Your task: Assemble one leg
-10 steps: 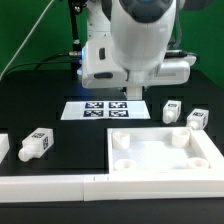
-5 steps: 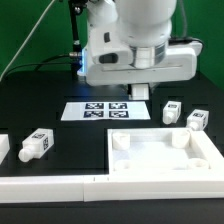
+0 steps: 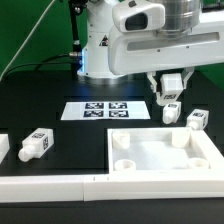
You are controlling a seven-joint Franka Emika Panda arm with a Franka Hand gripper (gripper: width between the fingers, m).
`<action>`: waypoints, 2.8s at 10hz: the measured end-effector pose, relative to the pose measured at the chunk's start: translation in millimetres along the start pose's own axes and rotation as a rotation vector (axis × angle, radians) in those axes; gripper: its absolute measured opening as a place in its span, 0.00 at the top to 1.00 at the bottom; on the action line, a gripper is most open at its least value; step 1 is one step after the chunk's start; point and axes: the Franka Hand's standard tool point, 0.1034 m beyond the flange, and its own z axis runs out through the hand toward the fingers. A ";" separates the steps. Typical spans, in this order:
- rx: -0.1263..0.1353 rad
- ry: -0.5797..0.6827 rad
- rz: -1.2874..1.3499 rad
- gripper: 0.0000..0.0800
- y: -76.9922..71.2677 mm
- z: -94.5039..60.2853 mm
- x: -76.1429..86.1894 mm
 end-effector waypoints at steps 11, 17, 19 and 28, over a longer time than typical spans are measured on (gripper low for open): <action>-0.033 0.783 -0.070 0.64 -28.0 -9.3 58.6; -0.039 0.755 -0.109 0.64 -35.1 -10.1 101.3; -0.046 0.780 -0.130 0.64 -38.4 -9.5 102.5; -0.073 0.760 -0.142 0.64 -20.2 19.6 96.9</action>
Offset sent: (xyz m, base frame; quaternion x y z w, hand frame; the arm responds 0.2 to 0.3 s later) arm 0.0000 0.0000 0.0000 0.0000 0.1938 0.0000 0.9810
